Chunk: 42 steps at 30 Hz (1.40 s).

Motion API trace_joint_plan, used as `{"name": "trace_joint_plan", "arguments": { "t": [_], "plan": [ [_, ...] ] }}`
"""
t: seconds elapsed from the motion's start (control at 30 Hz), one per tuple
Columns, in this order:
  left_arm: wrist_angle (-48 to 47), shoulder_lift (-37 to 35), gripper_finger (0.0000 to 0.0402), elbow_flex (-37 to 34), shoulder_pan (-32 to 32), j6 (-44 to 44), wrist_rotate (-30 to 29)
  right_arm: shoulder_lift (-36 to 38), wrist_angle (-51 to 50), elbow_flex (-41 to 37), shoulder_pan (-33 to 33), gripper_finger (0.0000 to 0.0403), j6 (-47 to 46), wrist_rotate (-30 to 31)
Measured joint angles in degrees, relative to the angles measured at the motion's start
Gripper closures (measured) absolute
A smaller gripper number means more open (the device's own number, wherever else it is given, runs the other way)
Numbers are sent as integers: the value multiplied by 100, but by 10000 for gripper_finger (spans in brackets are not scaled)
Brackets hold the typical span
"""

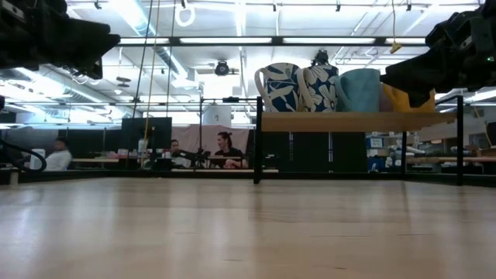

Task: Place coffee mugs
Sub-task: Return to Home Position

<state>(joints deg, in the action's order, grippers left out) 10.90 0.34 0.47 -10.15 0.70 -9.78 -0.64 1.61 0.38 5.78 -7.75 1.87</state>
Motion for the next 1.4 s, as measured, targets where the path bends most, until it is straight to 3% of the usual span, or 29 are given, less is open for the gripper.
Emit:
{"name": "trace_joint_plan", "arguments": {
  "t": [0.37, 1.4],
  "plan": [
    [-743, 4, 273, 0, 2, 174, -201, 0, -2, 0, 0, 274, -2, 2],
    [-534, -21, 273, -8, 0, 191, -232, 1, -1, 0, 1, 274, 0, 2]
  ]
}}
